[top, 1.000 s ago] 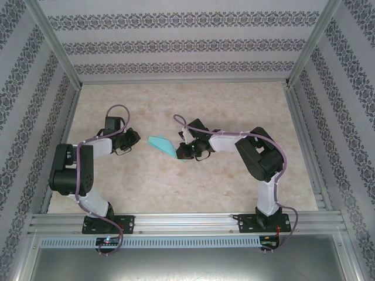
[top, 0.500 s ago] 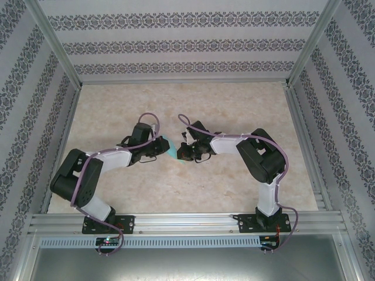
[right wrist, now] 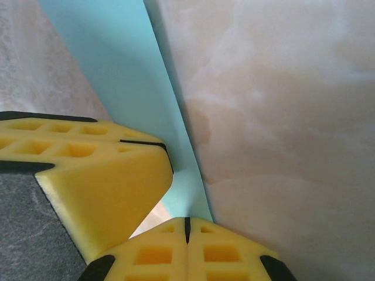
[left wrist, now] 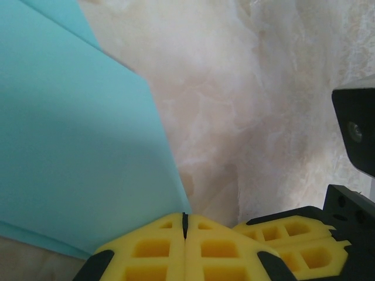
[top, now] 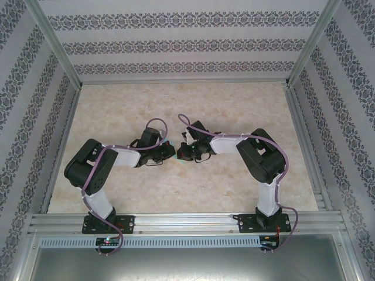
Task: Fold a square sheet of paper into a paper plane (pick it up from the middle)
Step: Fold the wing for the fifth time at the center of the table.
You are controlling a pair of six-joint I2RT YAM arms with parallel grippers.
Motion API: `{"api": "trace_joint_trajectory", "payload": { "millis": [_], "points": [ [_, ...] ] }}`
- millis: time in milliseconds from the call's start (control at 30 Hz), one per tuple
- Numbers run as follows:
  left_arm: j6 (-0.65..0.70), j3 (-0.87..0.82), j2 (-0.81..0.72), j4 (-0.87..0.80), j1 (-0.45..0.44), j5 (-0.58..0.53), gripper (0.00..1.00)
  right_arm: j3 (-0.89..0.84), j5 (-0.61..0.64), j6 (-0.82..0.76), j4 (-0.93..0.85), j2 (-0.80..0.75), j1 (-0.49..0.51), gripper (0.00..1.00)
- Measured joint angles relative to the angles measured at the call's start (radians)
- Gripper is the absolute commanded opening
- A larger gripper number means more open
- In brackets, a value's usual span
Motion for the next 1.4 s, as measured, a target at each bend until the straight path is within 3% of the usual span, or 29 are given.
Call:
{"api": "trace_joint_trajectory", "payload": {
  "millis": [300,833,1100,1400],
  "points": [
    [-0.006,-0.023,-0.003,0.016,0.050,-0.005,0.01,0.027,0.029,-0.015,-0.046,0.008,0.008,0.00],
    [0.121,0.034,0.002,-0.107,0.429,0.060,0.01,0.018,0.032,-0.038,-0.040,0.008,0.011,0.00],
    [0.144,0.032,-0.089,-0.155,0.433,0.068,0.01,0.040,0.055,-0.049,-0.069,0.008,0.021,0.00],
    [0.122,0.027,-0.161,-0.145,0.301,0.092,0.01,0.053,0.056,-0.057,-0.089,0.012,0.021,0.00]
  ]
}}
